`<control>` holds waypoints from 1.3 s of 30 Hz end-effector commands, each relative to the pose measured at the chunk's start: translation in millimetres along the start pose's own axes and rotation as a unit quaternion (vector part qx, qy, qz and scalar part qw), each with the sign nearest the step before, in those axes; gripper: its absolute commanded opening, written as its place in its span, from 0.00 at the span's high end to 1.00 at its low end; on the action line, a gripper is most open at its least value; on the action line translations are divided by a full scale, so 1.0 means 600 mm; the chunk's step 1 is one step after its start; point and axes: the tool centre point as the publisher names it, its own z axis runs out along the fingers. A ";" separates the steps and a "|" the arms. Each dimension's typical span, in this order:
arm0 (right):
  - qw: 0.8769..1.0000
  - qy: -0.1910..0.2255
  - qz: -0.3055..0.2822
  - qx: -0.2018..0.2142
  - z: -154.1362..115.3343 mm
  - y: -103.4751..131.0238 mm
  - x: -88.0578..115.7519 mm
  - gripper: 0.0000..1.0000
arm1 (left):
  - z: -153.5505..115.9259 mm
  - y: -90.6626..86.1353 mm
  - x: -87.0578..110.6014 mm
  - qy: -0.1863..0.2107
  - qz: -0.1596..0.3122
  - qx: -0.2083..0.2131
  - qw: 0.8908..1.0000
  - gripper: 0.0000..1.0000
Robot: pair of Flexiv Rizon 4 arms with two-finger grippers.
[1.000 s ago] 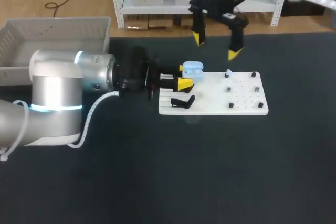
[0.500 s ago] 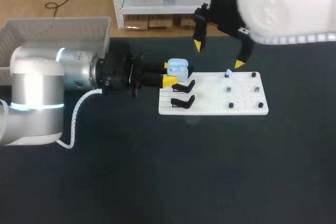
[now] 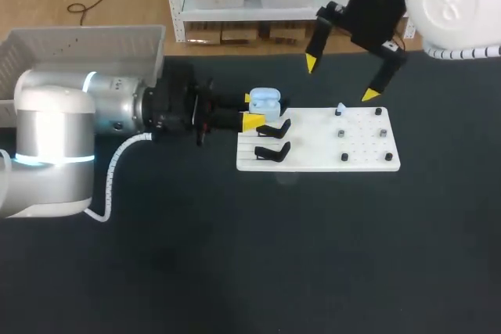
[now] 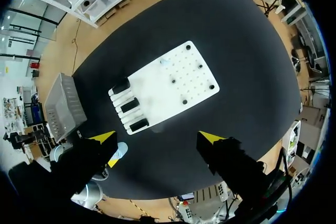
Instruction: Pick up each earbud case from the left stands, insert the matching earbuds, close the lid, and place the case in the box.
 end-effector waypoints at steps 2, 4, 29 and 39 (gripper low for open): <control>1.000 0.000 0.000 0.000 0.000 0.000 0.000 0.00 | 0.000 -0.001 0.000 0.000 0.000 -0.002 1.000 1.00; 1.000 0.000 0.000 0.000 0.000 0.000 0.000 0.00 | 0.000 -0.001 0.000 0.000 0.000 -0.002 1.000 1.00; 0.978 -0.097 -0.156 0.099 0.005 0.014 -0.053 0.00 | 0.000 -0.001 0.000 0.000 0.000 -0.002 1.000 1.00; 0.971 -0.089 -0.202 0.090 0.017 -0.011 -0.091 0.00 | 0.000 -0.001 0.000 0.000 0.000 -0.002 1.000 1.00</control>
